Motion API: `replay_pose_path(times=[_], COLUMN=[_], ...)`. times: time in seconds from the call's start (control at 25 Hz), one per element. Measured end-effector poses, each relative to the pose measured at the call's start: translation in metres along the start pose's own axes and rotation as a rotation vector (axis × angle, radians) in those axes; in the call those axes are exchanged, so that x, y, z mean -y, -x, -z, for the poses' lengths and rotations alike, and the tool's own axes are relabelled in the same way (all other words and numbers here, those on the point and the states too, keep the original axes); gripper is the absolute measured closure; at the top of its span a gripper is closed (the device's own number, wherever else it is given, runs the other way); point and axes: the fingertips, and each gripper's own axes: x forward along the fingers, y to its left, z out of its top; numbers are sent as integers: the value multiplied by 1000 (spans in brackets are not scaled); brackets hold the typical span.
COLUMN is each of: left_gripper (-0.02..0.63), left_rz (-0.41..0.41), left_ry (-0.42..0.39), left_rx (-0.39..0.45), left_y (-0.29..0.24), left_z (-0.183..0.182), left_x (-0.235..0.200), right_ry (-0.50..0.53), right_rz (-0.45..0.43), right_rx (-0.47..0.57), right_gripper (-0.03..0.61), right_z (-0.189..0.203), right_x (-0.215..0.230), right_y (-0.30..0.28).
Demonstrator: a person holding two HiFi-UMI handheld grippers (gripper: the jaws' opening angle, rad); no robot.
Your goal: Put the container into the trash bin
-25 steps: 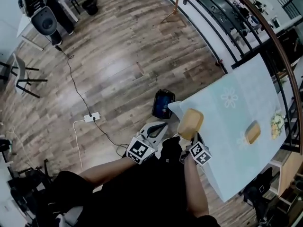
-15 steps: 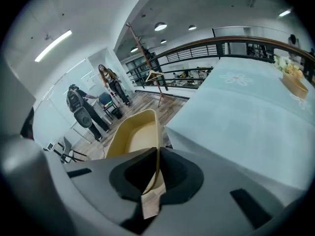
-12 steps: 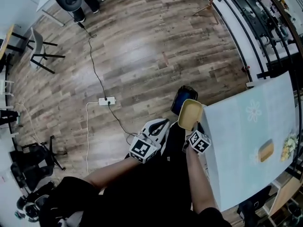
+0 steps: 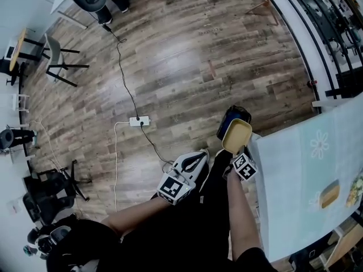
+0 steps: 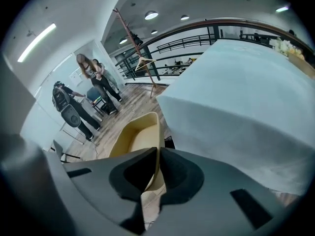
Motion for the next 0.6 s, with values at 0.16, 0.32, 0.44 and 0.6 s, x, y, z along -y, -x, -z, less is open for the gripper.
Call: replay_pose_path(times=[0.16, 0.32, 0.44, 0.6], left_gripper=[598, 598, 598, 598], left_rz=[12, 11, 2, -26], left_ry=[10, 32, 31, 31], left_rx=[-21, -39, -41, -59], left_y=[-9, -17, -23, -33], left_z=[8, 13, 10, 8], left_x=[6, 7, 3, 1], right_ry=[3, 52, 97, 149], right_rz=[19, 8, -22, -58], right_rx=[2, -36, -59, -88], right_gripper=[503, 434, 434, 434], right_z=[-5, 0, 4, 11], right_x=[3, 2, -7, -8], right_y=[-26, -42, -44, -40])
